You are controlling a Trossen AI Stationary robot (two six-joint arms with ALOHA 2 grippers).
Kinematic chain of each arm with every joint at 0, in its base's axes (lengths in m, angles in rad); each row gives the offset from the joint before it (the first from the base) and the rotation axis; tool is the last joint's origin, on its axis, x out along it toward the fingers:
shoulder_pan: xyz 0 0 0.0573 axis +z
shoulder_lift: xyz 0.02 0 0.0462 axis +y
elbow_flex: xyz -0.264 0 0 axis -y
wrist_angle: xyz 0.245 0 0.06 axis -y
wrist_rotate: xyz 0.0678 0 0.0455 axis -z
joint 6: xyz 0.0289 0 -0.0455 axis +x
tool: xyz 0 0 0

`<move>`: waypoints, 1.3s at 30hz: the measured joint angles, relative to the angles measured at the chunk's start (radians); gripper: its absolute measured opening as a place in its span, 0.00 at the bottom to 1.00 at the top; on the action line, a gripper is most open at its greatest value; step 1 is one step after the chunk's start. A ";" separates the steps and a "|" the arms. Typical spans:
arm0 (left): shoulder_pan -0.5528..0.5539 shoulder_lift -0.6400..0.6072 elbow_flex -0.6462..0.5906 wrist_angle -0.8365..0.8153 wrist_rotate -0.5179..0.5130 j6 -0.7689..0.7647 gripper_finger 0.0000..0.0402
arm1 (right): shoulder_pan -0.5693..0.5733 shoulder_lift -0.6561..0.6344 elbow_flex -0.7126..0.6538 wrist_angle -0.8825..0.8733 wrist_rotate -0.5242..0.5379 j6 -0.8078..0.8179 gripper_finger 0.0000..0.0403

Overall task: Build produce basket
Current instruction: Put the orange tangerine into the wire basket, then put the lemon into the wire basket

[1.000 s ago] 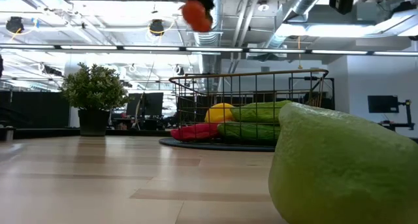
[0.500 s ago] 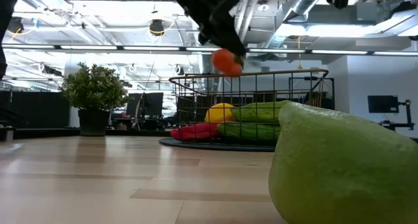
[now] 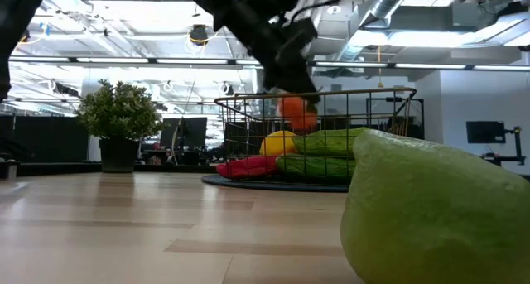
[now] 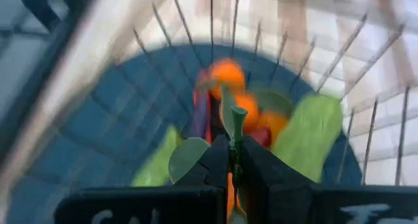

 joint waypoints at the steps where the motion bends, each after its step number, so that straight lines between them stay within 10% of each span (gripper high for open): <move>1: 0.003 0.007 -0.001 -0.019 0.007 -0.001 0.00 | 0.000 0.001 0.000 0.001 0.000 -0.002 0.12; 18: 0.005 0.054 -0.003 0.010 0.032 -0.068 0.02 | 0.000 0.000 0.000 -0.003 -0.017 -0.005 0.12; 30: -0.008 0.047 -0.002 0.000 0.032 -0.115 0.38 | 0.001 0.000 0.000 -0.011 -0.082 -0.005 0.12; 39: -0.017 -0.054 0.172 -0.297 0.016 -0.136 0.51 | 0.024 0.003 0.000 -0.095 -0.179 0.079 0.12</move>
